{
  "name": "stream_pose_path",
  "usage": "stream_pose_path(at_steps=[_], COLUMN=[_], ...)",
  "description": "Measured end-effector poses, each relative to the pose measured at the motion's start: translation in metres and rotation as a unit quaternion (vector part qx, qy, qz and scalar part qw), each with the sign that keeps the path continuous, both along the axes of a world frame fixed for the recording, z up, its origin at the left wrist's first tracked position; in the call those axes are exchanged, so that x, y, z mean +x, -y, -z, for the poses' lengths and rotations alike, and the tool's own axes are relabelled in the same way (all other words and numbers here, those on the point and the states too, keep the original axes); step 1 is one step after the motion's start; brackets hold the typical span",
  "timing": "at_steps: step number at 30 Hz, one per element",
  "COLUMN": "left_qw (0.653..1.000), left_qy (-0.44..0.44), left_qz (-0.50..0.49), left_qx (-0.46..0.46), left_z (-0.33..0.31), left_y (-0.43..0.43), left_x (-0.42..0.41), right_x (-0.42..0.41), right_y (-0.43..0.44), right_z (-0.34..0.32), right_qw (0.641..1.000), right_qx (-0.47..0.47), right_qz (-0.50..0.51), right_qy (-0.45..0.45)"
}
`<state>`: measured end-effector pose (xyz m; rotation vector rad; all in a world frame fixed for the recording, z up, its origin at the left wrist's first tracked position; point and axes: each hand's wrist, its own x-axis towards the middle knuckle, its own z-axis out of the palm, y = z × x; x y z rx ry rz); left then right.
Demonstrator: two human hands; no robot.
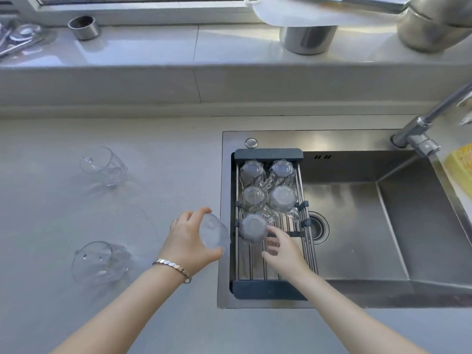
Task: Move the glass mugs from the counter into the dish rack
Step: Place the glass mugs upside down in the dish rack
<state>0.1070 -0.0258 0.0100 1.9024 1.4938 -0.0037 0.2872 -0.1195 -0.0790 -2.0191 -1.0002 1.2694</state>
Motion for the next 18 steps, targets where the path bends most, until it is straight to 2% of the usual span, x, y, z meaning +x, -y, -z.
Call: stream_pose_path(at_steps=[3,5,9,11,13,15,16,18], left_qw=[0.995,0.98,0.891,0.866,0.857,0.872,0.904,0.983], left_qy=[0.063,0.116,0.217,0.23,0.219,0.188,0.159,0.057], left_qz=[-0.054,-0.097,-0.181,-0.178,-0.165,-0.141,-0.112,0.007], left_qx=[-0.049,-0.127,-0.356,-0.406,-0.437,-0.429,-0.381,-0.173], left_z=[-0.006,-0.006,-0.003,-0.001,0.003,0.01,0.014,0.025], left_y=[0.001,0.004,0.012,0.015,0.016,0.016,0.015,0.01], left_x=[0.021,0.039,0.072,0.083,0.092,0.098,0.1,0.099], right_x=[0.009,0.012,0.03,0.043,0.053,0.06,0.062,0.062], right_y=[0.021,0.032,0.046,0.05,0.055,0.056,0.056,0.05], right_z=[-0.018,-0.03,-0.042,-0.048,-0.053,-0.055,-0.053,-0.049], right_qw=[0.995,0.989,0.973,0.968,0.97,0.972,0.972,0.974], right_qx=[0.055,0.107,0.228,0.245,0.227,0.189,0.166,0.106], right_qz=[-0.085,-0.097,-0.009,0.011,0.007,-0.004,-0.004,0.016], right_qy=[-0.001,-0.009,0.034,0.058,0.081,0.14,0.166,0.198])
